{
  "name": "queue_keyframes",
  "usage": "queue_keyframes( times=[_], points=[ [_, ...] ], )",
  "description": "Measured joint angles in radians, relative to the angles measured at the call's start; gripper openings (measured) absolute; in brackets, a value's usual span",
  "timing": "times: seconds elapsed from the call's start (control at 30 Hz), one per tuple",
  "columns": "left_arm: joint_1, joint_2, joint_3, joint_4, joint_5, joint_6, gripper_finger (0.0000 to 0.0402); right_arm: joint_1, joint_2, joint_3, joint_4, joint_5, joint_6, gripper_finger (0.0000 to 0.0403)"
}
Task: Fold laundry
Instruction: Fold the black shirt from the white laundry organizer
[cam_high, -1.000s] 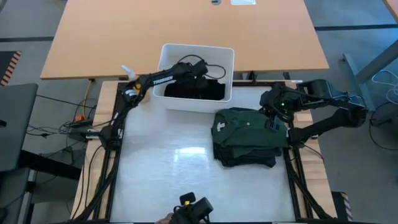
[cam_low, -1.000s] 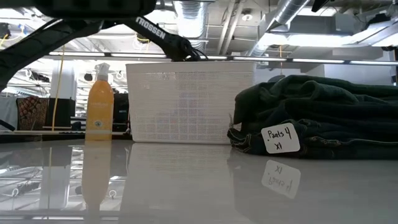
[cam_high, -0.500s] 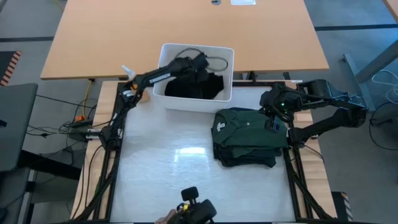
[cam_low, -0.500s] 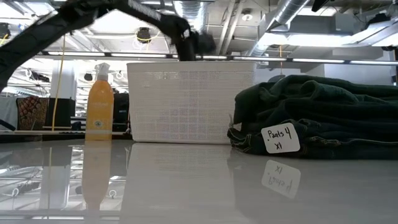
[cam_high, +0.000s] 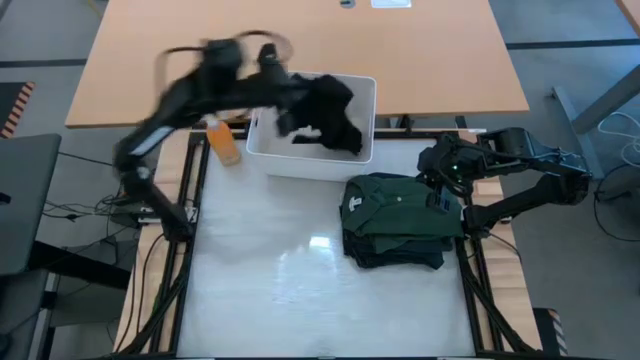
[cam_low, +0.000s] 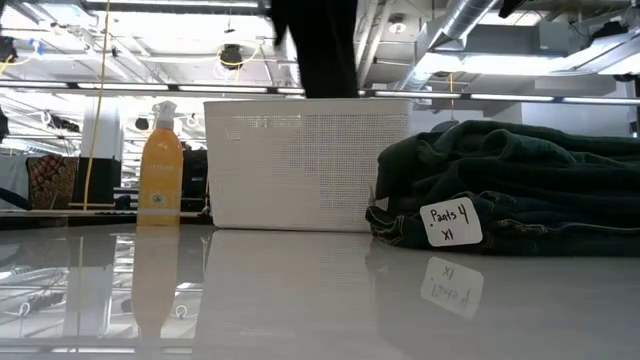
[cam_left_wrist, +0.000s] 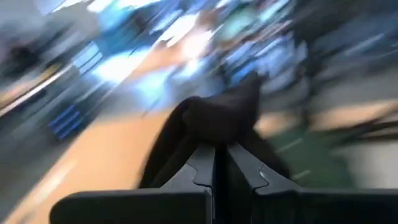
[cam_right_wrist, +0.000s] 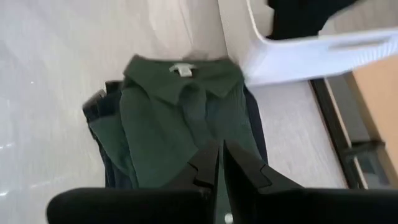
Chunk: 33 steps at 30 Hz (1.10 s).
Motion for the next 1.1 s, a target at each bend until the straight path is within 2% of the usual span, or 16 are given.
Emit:
queue_keyframes(
  times=[0.07,0.13,0.2,0.27,0.37,0.47,0.57,0.67,0.77,0.93,1.1],
  points=[
    [-0.054,-0.071,0.0,0.011,0.197,-0.035,0.0,0.0,0.0,0.0,0.026,0.0,-0.016,0.0049],
    [-0.138,-0.127,-0.004,0.013,0.344,-0.044,0.0,0.003,0.0,0.0,0.063,-0.001,-0.021,0.0049],
    [-0.253,-0.172,-0.047,-0.003,0.373,-0.033,0.0,0.015,0.0,0.0,0.094,-0.008,-0.021,0.0049],
    [-0.387,-0.209,-0.118,0.003,0.334,-0.028,0.0,0.036,0.0,0.0,0.124,-0.029,-0.021,0.0049],
    [-0.592,-0.23,-0.267,0.104,0.278,-0.024,0.0,0.081,0.0,0.0,0.166,-0.048,-0.021,0.0049],
    [-0.76,-0.23,-0.406,0.143,0.231,0.039,0.0,0.134,0.0,0.0,0.209,-0.056,-0.008,0.0049],
    [-0.875,-0.24,-0.532,0.112,0.05,0.016,0.0,0.192,0.006,0.0,0.241,-0.056,0.043,0.0049],
    [-0.948,-0.236,-0.688,0.114,-0.181,-0.132,0.0,0.262,0.023,-0.009,0.259,-0.056,0.107,0.0049],
    [-0.988,-0.233,-0.85,0.101,-0.319,-0.354,0.0,0.329,0.041,-0.047,0.304,-0.056,0.139,0.0049],
    [-1.027,-0.236,-1.076,0.123,-0.373,-0.714,0.0,0.397,0.091,-0.15,0.437,-0.048,0.155,0.0049],
    [-1.083,-0.236,-1.281,0.307,-0.33,-0.969,0.0002,0.415,0.172,-0.277,0.64,0.017,0.248,0.0049]
  ],
)
